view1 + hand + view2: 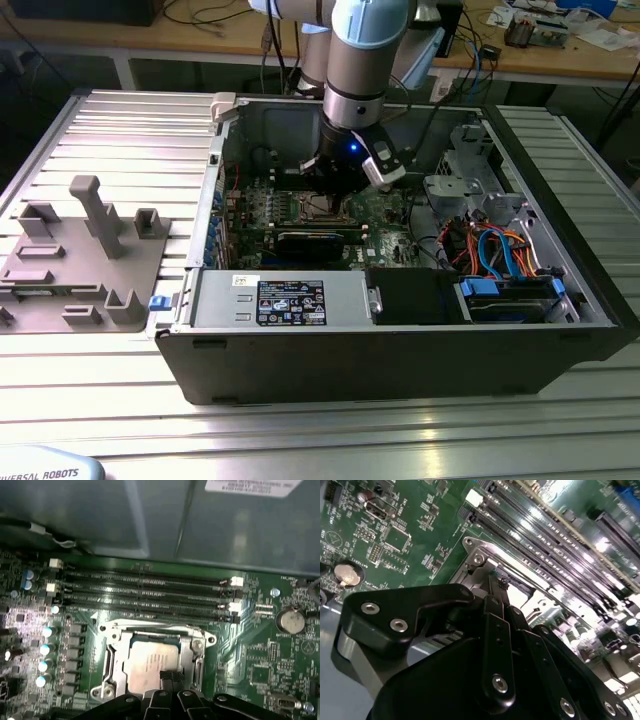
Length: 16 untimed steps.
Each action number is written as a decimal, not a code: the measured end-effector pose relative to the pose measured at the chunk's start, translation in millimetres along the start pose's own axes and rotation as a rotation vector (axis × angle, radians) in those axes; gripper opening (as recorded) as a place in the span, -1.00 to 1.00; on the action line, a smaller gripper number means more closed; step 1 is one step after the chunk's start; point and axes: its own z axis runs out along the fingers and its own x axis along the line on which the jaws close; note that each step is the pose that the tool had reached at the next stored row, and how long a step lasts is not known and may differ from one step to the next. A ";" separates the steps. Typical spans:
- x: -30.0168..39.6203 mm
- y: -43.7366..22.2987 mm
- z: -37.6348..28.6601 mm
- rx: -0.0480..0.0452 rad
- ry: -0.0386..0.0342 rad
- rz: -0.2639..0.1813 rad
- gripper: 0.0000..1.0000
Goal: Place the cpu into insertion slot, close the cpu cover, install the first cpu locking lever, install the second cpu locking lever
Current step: 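Install the first cpu locking lever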
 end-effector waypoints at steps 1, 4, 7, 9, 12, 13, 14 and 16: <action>0.2 -0.2 -4.2 -0.0001 -0.0001 0.000 -0.79; 0.3 0.3 -16.0 -0.0001 -0.0001 0.000 -0.79; 0.4 0.9 -27.2 -0.0002 -0.0001 0.000 -0.79; 0.5 1.1 -30.6 -0.0001 -0.0001 0.000 -0.79; 0.5 1.2 -32.8 -0.0004 -0.0002 0.000 -0.79; 0.5 1.2 -32.8 -0.0005 -0.0002 0.000 -0.79; 0.5 1.2 -32.8 -0.0004 -0.0002 0.000 -0.79; 0.5 1.2 -33.0 -0.0003 -0.0001 0.000 -0.79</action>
